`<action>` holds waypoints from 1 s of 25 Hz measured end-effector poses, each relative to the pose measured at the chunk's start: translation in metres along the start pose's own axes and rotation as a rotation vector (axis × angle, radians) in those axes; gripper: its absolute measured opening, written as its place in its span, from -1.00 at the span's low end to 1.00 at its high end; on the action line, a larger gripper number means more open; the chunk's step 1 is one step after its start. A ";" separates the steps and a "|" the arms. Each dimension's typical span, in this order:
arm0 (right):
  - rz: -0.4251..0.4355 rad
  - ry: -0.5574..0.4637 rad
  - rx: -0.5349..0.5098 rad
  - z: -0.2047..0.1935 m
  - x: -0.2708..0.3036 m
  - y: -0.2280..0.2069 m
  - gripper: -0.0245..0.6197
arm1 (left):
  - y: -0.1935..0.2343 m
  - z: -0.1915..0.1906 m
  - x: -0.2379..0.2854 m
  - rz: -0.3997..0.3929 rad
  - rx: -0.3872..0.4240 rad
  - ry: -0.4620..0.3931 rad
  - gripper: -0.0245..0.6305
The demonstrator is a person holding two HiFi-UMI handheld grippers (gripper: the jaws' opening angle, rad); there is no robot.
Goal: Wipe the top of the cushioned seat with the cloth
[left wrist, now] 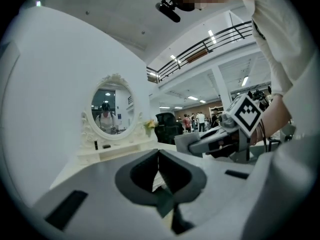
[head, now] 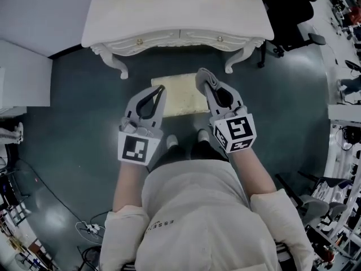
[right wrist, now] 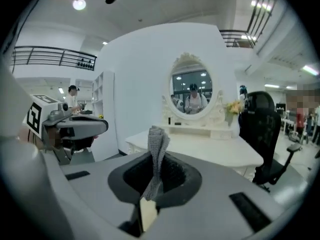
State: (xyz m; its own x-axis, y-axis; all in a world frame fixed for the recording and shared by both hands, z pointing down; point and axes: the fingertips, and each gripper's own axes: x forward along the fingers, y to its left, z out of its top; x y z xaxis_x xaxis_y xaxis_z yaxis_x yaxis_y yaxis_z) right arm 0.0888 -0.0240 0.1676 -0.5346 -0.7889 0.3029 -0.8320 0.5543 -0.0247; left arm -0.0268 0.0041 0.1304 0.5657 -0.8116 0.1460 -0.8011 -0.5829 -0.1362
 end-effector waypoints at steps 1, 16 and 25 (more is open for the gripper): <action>-0.001 -0.022 -0.023 0.012 -0.002 0.001 -0.84 | 0.003 0.008 -0.002 0.008 0.010 -0.006 -0.92; 0.027 -0.263 -0.131 0.119 -0.020 0.002 -0.84 | 0.051 0.085 -0.034 0.111 0.052 -0.043 -0.92; 0.043 -0.289 -0.137 0.122 -0.026 0.003 -0.84 | 0.048 0.100 -0.027 0.100 0.083 -0.056 -0.92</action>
State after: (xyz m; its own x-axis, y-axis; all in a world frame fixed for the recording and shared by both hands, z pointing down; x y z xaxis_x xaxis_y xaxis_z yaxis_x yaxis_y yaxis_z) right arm 0.0817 -0.0342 0.0430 -0.6052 -0.7958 0.0206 -0.7905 0.6038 0.1025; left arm -0.0612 -0.0060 0.0218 0.4960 -0.8653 0.0731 -0.8363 -0.4986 -0.2278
